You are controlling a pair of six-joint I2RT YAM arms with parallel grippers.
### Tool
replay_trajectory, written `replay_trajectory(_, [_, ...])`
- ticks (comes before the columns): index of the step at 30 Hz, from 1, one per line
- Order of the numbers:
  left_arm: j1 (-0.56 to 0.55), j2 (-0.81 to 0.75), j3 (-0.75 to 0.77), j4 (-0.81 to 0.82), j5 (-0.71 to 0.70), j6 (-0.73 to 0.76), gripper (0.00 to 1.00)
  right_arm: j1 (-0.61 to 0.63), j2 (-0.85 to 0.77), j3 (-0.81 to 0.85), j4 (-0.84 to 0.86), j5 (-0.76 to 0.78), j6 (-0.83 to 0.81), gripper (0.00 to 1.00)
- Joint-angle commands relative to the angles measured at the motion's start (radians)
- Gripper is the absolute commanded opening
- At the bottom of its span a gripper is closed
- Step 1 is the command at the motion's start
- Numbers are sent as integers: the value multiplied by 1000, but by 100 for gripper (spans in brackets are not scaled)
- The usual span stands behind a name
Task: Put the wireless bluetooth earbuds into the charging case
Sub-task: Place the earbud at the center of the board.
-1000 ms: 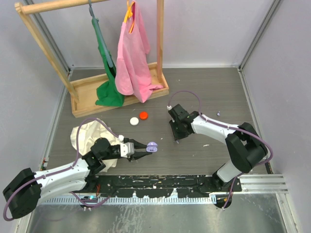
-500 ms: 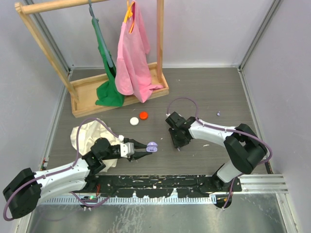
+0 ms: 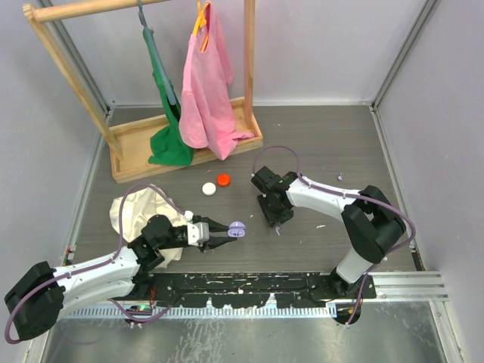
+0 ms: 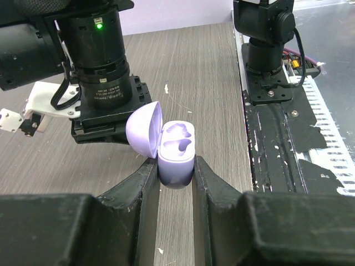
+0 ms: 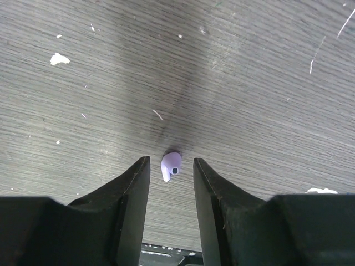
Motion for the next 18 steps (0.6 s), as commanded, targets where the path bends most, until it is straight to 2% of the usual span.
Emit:
replay_trajectory(1, [-4,-12,21,28,-13,14,0,5,34,63,-64,7,-48,43])
replay_trajectory(18, [-5,0,29,19,-9,17,0,6,152,94,-81,-55,-93,38])
